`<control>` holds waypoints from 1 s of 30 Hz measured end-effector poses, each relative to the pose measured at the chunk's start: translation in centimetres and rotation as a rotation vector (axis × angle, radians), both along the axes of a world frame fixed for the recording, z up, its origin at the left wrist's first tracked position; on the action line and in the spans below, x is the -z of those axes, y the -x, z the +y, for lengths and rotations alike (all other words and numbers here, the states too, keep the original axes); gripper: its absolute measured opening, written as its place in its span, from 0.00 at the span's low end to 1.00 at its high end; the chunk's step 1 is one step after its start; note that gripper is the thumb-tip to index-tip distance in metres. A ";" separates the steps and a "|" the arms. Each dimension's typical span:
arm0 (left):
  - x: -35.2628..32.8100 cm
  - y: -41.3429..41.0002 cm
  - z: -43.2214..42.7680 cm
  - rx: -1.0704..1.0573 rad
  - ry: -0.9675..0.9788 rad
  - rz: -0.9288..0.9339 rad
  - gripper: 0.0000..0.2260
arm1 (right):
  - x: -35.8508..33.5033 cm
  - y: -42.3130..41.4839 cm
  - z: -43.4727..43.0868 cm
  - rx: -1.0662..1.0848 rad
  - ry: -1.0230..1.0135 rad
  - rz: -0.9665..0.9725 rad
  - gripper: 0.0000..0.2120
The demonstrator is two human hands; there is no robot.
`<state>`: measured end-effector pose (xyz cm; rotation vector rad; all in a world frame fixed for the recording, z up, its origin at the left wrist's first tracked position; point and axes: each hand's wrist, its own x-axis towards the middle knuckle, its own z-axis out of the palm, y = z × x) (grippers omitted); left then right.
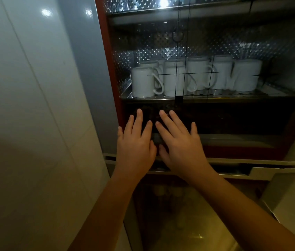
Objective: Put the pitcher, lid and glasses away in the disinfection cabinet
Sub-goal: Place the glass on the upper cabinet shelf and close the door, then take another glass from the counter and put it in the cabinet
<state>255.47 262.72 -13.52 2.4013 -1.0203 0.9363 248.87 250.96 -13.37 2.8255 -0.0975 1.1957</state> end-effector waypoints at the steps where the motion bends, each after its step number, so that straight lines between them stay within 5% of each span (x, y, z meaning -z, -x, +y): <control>1: -0.1 0.1 0.1 0.006 -0.002 0.005 0.22 | 0.0 0.0 0.1 0.000 0.005 -0.005 0.29; 10: -0.6 2.6 -0.2 0.057 0.022 0.035 0.20 | 0.2 2.0 0.1 0.039 -0.055 -0.029 0.26; 30: 3.4 11.5 -7.3 0.472 -0.003 0.035 0.22 | 3.3 16.3 -3.8 0.538 -0.134 0.018 0.25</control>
